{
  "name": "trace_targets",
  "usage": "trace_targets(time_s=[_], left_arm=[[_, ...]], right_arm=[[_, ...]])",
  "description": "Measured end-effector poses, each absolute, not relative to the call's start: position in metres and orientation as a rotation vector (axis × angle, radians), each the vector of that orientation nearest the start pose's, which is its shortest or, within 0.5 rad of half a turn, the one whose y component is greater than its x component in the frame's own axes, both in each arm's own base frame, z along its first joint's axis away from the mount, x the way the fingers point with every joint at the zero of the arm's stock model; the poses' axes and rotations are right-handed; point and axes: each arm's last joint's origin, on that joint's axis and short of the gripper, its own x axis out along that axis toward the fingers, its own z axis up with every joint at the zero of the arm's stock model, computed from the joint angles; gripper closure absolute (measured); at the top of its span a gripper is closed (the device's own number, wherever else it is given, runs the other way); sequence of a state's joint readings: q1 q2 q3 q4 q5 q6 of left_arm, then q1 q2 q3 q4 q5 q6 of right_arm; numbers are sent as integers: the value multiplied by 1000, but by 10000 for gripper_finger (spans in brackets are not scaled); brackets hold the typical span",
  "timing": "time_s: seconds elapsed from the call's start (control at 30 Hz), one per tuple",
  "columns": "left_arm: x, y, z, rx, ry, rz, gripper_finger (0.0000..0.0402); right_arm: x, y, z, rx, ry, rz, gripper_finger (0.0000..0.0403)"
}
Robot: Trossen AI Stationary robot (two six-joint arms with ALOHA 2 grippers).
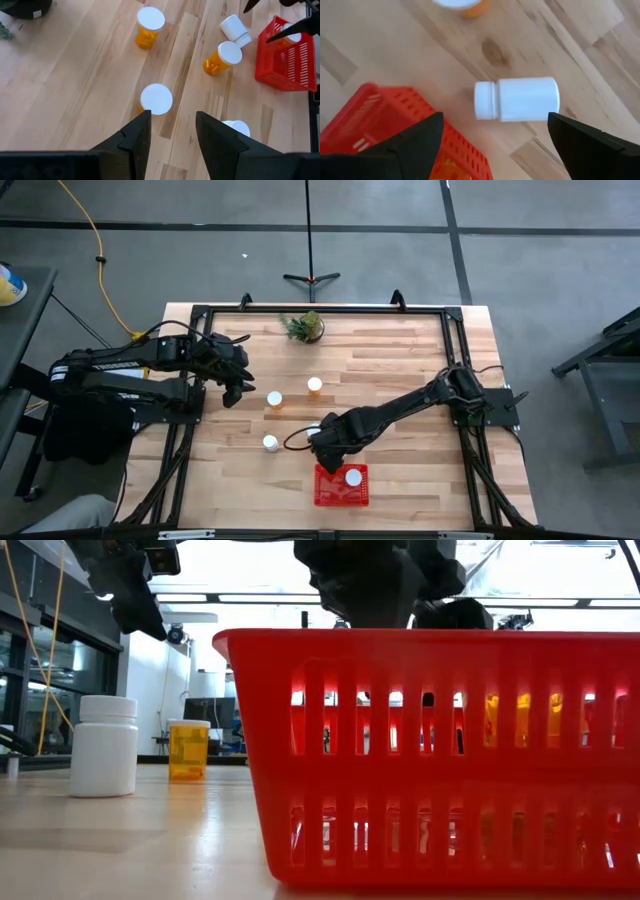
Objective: Pick and place pill bottles into a basket
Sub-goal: Put the right white pill bottle into the red bin
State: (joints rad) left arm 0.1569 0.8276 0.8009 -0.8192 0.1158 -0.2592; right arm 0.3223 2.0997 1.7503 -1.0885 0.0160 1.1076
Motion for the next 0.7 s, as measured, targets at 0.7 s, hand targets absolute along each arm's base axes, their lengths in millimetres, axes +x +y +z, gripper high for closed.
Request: trace_targets(time_s=[0.7], left_arm=[[151,21,279,-388,827,167,211]], right_arm=[[402,122,201,915,1276,-793,55]])
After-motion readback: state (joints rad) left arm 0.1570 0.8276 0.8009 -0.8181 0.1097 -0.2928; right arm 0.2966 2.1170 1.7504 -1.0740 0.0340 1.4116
